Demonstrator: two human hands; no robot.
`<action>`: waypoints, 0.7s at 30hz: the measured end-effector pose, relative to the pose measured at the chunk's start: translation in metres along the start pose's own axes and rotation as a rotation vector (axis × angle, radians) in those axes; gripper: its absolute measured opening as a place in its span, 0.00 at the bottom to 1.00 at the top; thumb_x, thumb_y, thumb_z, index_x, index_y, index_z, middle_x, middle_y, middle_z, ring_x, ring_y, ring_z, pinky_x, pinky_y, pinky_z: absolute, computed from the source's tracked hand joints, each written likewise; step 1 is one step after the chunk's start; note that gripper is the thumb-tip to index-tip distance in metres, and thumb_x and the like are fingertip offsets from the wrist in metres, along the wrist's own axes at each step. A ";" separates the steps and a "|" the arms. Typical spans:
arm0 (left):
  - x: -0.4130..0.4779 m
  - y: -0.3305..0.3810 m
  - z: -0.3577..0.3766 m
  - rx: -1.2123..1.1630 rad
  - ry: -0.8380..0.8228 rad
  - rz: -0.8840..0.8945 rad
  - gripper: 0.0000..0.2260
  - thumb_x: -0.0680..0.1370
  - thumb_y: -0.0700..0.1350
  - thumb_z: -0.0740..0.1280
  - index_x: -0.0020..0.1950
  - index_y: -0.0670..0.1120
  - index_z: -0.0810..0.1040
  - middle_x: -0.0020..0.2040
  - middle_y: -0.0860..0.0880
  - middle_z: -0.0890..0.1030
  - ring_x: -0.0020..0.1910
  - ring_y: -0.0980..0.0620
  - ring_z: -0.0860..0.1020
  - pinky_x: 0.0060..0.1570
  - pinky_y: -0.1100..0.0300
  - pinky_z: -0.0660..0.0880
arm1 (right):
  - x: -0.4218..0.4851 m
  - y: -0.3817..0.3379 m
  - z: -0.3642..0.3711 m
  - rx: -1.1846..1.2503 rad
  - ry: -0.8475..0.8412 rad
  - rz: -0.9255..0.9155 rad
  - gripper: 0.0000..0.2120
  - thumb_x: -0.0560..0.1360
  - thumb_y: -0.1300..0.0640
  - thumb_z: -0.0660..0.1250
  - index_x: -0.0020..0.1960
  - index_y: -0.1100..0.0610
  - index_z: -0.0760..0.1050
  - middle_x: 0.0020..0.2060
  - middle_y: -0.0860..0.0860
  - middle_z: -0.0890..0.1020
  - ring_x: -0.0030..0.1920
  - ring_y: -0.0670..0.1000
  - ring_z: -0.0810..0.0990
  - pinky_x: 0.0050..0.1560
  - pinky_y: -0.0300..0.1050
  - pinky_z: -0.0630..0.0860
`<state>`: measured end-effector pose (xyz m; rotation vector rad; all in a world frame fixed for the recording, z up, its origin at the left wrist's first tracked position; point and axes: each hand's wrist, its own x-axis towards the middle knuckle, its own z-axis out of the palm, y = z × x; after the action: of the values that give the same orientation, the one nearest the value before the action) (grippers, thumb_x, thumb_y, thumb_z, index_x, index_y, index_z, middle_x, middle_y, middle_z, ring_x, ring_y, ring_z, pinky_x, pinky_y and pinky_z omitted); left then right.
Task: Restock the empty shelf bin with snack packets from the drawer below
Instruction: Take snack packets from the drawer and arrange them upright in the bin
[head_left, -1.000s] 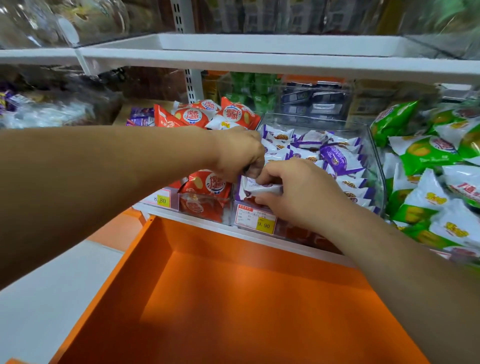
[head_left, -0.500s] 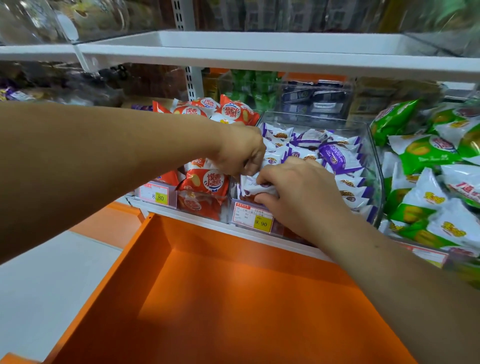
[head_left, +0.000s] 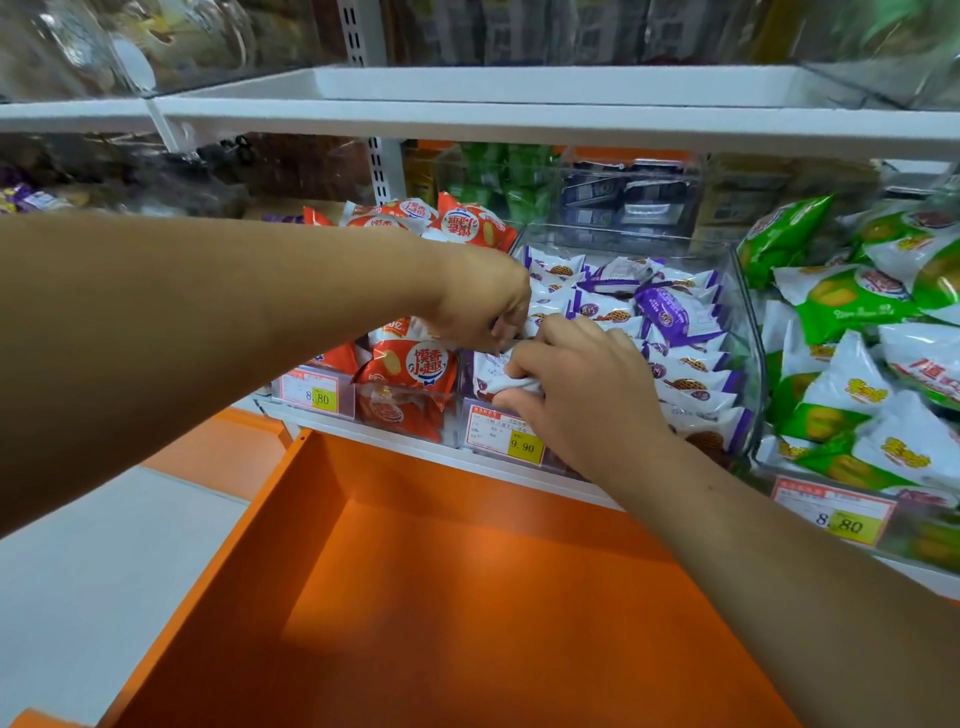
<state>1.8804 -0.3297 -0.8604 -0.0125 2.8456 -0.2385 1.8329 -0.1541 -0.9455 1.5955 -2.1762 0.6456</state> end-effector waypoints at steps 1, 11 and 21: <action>-0.001 0.001 -0.003 -0.022 -0.023 -0.022 0.05 0.78 0.46 0.71 0.43 0.48 0.85 0.43 0.52 0.83 0.42 0.49 0.79 0.41 0.57 0.76 | 0.002 0.002 -0.001 -0.004 -0.013 -0.007 0.14 0.66 0.43 0.81 0.42 0.50 0.82 0.39 0.47 0.75 0.45 0.56 0.77 0.45 0.47 0.63; -0.028 0.015 0.009 -0.264 0.055 -0.011 0.05 0.71 0.51 0.79 0.42 0.53 0.85 0.40 0.58 0.84 0.38 0.64 0.79 0.39 0.66 0.72 | 0.006 0.006 -0.013 0.068 -0.165 0.026 0.11 0.78 0.40 0.68 0.56 0.41 0.83 0.49 0.47 0.79 0.58 0.53 0.76 0.58 0.52 0.66; -0.030 0.016 0.022 -0.257 0.130 0.008 0.02 0.74 0.47 0.77 0.42 0.50 0.86 0.37 0.61 0.83 0.37 0.66 0.79 0.39 0.65 0.74 | 0.005 0.008 -0.011 -0.009 -0.240 0.011 0.14 0.78 0.36 0.65 0.57 0.40 0.84 0.51 0.46 0.80 0.58 0.52 0.72 0.54 0.49 0.61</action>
<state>1.9155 -0.3159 -0.8751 -0.0403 2.9838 0.1346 1.8239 -0.1497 -0.9349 1.7360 -2.3534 0.4669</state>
